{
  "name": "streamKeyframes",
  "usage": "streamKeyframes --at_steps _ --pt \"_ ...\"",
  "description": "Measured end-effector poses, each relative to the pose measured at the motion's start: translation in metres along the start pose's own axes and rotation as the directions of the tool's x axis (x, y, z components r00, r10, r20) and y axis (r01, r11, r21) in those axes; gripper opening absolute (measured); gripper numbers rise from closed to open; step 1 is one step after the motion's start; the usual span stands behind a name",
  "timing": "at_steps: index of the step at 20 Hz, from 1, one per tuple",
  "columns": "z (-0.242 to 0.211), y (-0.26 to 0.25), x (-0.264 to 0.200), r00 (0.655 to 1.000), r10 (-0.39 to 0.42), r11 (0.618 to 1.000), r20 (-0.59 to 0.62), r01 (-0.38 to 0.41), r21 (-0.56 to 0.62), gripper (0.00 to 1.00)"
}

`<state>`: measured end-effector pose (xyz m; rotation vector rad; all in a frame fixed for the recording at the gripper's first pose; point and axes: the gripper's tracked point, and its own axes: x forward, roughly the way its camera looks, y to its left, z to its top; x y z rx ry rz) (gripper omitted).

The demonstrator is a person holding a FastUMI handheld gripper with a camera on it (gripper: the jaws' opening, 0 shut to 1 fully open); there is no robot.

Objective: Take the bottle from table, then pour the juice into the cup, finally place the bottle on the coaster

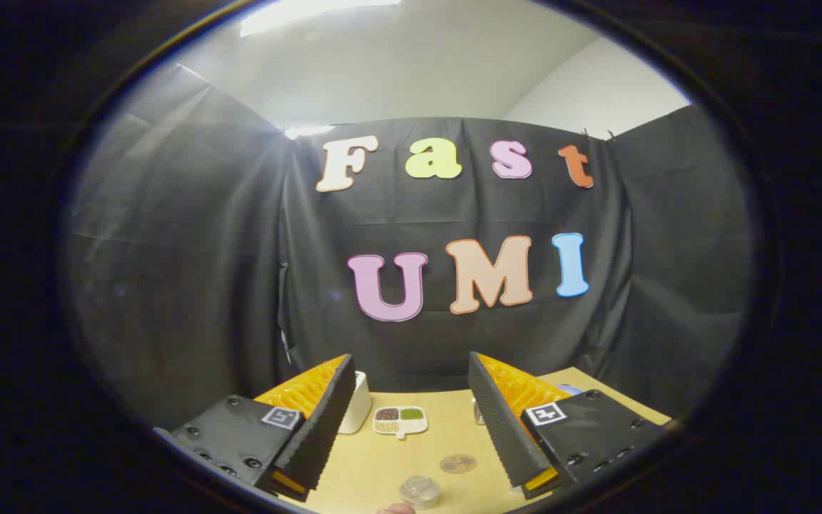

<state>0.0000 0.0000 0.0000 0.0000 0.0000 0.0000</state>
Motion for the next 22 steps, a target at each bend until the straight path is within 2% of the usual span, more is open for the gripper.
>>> streamKeyframes --at_steps 15,22 --pt "-0.005 -0.020 -0.009 0.997 -0.082 0.997 0.008 0.082 0.006 0.97" --pt "-0.066 -0.035 -0.019 0.988 -0.131 0.991 -0.075 0.133 0.020 0.97"
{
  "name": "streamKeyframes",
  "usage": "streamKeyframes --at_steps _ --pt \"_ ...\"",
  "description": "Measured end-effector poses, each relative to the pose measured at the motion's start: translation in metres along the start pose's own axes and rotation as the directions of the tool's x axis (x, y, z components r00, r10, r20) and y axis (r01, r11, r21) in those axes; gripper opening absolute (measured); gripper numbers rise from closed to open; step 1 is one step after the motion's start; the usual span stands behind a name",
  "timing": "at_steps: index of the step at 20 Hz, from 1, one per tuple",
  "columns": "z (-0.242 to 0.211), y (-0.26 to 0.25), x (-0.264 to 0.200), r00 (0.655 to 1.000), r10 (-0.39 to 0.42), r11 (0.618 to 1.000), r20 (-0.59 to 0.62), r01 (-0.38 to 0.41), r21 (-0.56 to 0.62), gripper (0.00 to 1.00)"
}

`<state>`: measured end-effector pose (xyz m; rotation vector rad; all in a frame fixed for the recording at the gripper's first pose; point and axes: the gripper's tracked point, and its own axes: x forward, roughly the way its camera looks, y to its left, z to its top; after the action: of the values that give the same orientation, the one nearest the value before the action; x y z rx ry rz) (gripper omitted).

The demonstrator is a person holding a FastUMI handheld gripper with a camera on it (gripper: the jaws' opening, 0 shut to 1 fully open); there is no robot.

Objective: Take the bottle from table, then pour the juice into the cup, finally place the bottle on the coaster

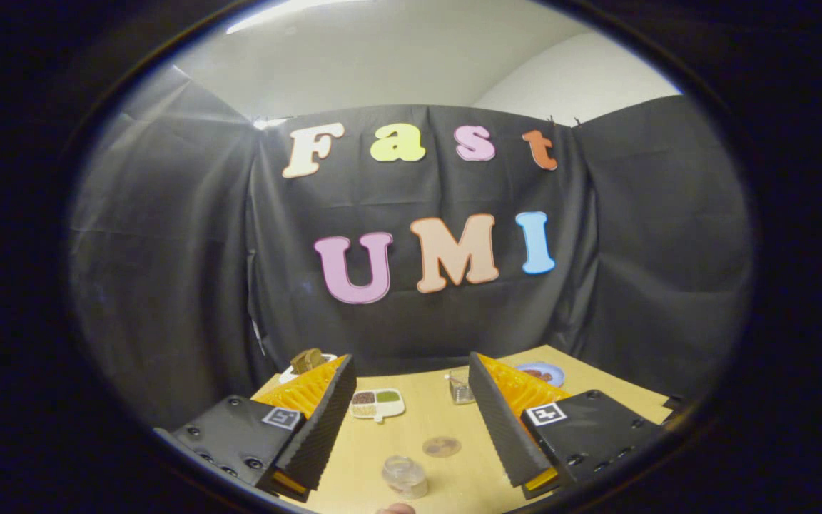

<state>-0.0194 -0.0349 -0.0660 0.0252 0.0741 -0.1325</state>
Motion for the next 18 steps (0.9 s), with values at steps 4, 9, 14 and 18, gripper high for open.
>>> streamKeyframes --at_steps 4,9,14,18 --pt "-0.054 -0.002 0.002 0.995 -0.015 1.000 -0.096 0.015 -0.002 0.97" --pt "-0.121 0.004 0.008 0.979 -0.015 1.000 -0.201 0.010 -0.026 0.97" --pt "-0.175 0.009 0.015 0.958 -0.020 1.000 -0.286 0.015 -0.019 0.98" --pt "-0.209 0.010 0.025 0.939 -0.038 0.999 -0.342 0.023 -0.046 0.98"
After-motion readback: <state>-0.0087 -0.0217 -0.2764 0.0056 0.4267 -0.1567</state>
